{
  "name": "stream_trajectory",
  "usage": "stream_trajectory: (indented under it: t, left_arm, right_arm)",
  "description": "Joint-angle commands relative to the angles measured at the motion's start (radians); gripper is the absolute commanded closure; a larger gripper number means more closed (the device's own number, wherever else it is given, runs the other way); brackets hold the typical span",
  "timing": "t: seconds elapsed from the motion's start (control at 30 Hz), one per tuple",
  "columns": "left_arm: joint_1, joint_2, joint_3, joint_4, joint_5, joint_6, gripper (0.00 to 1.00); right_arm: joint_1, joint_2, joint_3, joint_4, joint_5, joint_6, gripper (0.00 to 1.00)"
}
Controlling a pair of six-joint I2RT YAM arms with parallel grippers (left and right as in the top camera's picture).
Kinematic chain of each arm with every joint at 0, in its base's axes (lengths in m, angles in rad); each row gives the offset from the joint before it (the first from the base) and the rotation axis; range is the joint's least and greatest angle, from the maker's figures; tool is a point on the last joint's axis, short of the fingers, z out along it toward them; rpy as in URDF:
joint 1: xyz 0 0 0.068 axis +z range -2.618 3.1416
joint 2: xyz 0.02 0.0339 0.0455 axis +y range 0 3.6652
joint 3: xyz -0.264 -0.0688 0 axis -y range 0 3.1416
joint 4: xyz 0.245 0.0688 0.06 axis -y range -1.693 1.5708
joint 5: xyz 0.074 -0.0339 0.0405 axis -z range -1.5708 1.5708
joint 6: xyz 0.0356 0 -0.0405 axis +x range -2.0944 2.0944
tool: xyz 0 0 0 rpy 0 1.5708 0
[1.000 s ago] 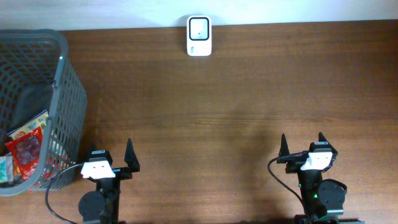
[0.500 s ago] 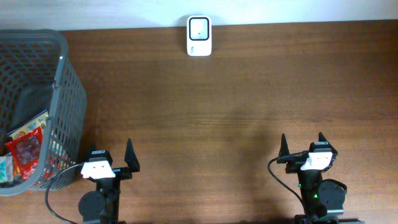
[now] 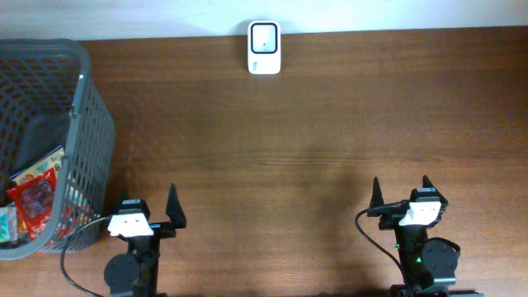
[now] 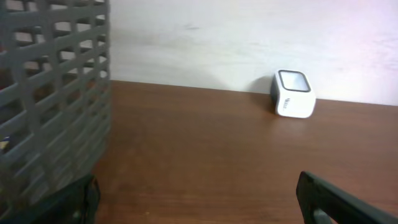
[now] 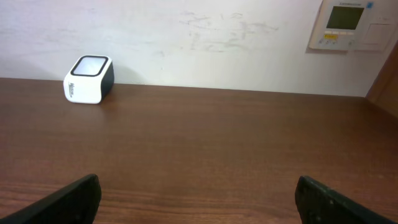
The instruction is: Scan the item barcode
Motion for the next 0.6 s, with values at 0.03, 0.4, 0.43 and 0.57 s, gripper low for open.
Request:
stream_trajectory:
  t: [0.03, 0.4, 0.43, 0.57]
  left_arm:
    - [-0.006, -0.006, -0.005, 0.267, 0.438, -0.002, 0.01]
    - [-0.005, 0.049, 0.312, 0.354, 0.208, 0.031, 0.01]
    - [-0.005, 0.079, 0.386, 0.255, 0.156, 0.032, 0.01]
    - [-0.005, 0.302, 0.746, -0.18, 0.184, 0.064, 0.01]
  right_arm:
    - [0.008, -0.008, -0.009, -0.001, 0.009, 0.008, 0.02]
    - [0.008, -0.008, -0.009, -0.001, 0.009, 0.008, 0.01]
    - [0.008, -0.008, -0.009, -0.001, 0.009, 0.008, 0.02]
    - [0.008, -0.009, -0.009, -0.001, 0.009, 0.008, 0.02]
